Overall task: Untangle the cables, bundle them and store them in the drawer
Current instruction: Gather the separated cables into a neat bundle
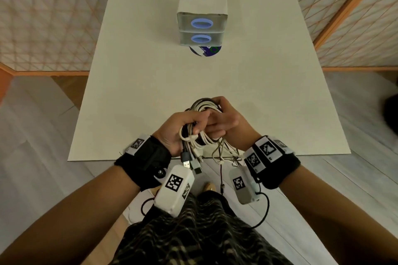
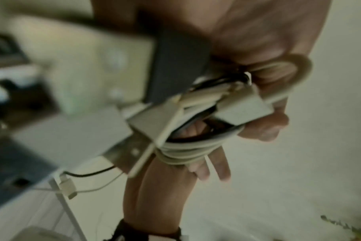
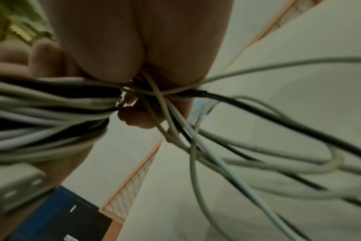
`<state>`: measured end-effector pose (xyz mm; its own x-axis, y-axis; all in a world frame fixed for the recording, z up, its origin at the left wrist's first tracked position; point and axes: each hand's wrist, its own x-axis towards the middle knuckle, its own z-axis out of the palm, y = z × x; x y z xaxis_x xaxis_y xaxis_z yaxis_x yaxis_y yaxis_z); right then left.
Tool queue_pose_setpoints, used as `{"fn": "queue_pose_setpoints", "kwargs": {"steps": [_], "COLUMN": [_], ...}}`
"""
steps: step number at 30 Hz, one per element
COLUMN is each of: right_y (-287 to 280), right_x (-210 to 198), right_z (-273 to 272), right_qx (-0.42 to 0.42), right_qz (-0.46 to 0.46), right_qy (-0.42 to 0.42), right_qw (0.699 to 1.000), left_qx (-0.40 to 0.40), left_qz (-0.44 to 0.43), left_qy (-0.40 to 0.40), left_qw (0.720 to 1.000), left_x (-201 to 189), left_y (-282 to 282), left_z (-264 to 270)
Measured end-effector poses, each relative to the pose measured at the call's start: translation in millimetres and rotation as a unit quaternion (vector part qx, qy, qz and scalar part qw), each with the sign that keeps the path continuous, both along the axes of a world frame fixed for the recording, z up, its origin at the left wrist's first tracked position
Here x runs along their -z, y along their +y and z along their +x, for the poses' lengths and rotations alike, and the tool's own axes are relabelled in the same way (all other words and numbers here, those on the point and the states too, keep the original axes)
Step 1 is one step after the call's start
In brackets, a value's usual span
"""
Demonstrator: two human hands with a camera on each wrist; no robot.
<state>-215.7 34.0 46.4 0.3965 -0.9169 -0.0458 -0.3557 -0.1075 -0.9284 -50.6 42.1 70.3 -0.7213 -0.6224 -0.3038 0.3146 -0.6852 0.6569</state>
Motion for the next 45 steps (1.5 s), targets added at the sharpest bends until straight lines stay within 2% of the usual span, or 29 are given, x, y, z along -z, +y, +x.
{"fn": "queue_pose_setpoints", "kwargs": {"steps": [1, 3, 4, 5, 8, 10, 13, 16, 18, 19, 20, 22, 24, 25, 27, 29, 32, 35, 38, 39, 40, 42, 43, 45], "right_y": [-1, 12, 14, 17, 17, 13, 12, 7, 1, 1, 4, 16, 25, 27, 27, 32, 46, 45, 31, 24, 18, 9, 5, 2], "right_x": [-1, 8, 13, 15, 18, 22, 22, 14, 6, 1, -6, -22, -26, -24, -22, -21, -20, -19, -22, -19, -13, 2, 6, 13], "right_z": [-3, 2, 1, 1, 6, 5, 3, 5, 4, 3, 2, 5, 13, 17, 23, 28, 33, 20, -8, -13, -15, -6, -3, 3], "right_qx": [0.009, -0.005, 0.037, 0.071, 0.089, 0.097, 0.110, 0.146, 0.207, 0.229, 0.229, 0.163, 0.077, 0.061, 0.079, 0.109, 0.102, 0.085, 0.206, 0.196, 0.148, 0.069, 0.068, 0.084], "right_qz": [0.046, -0.028, -0.010, 0.004, 0.075, 0.061, 0.004, -0.029, -0.072, -0.126, -0.184, -0.265, -0.290, -0.300, -0.326, -0.339, -0.244, -0.092, -0.074, -0.079, -0.085, -0.031, 0.001, 0.083], "right_qy": [-0.054, 0.085, 0.091, 0.077, 0.008, 0.031, 0.079, 0.087, 0.084, 0.081, 0.072, 0.070, 0.127, 0.161, 0.196, 0.196, 0.151, 0.106, 0.075, 0.109, 0.153, 0.193, 0.164, 0.053], "right_qw": [0.997, 0.996, 0.995, 0.994, 0.993, 0.993, 0.991, 0.985, 0.972, 0.962, 0.953, 0.948, 0.945, 0.938, 0.922, 0.914, 0.953, 0.987, 0.973, 0.971, 0.973, 0.978, 0.984, 0.992], "left_qx": [-0.015, -0.036, -0.055, -0.070, -0.078, -0.076, -0.061, -0.033, -0.058, -0.086, -0.117, -0.172, -0.194, -0.192, -0.174, -0.179, -0.234, -0.211, -0.128, -0.096, -0.068, -0.037, -0.031, -0.029], "left_qz": [0.013, 0.028, 0.041, 0.053, 0.023, -0.005, -0.006, -0.030, -0.019, 0.000, 0.021, 0.068, 0.102, 0.107, 0.115, 0.127, 0.132, 0.110, 0.053, 0.034, 0.020, 0.007, 0.008, 0.043], "left_qy": [0.036, 0.079, 0.082, 0.078, 0.039, 0.009, 0.017, -0.033, -0.055, -0.061, -0.068, -0.073, -0.083, -0.094, -0.113, -0.105, -0.037, -0.028, -0.080, -0.089, -0.091, -0.076, -0.055, 0.018], "left_qw": [0.999, 0.996, 0.994, 0.993, 0.996, 0.997, 0.998, 0.998, 0.997, 0.994, 0.991, 0.980, 0.972, 0.971, 0.971, 0.970, 0.963, 0.971, 0.987, 0.991, 0.993, 0.996, 0.998, 0.999], "left_x": [2, 4, 6, 7, 11, 12, 8, 1, -1, -1, 1, 0, 0, 2, 4, 6, 5, 7, 13, 12, 9, 3, -1, -4], "left_y": [2, 6, 6, 7, 6, 6, 4, 3, 2, -1, -5, -12, -16, -17, -17, -19, -22, -20, -15, -12, -11, -7, -6, -2], "left_z": [-3, -6, -6, -6, -7, -7, -2, 1, 1, -1, -1, -5, -8, -11, -15, -20, -25, -22, -10, -8, -8, -10, -11, -12]}}
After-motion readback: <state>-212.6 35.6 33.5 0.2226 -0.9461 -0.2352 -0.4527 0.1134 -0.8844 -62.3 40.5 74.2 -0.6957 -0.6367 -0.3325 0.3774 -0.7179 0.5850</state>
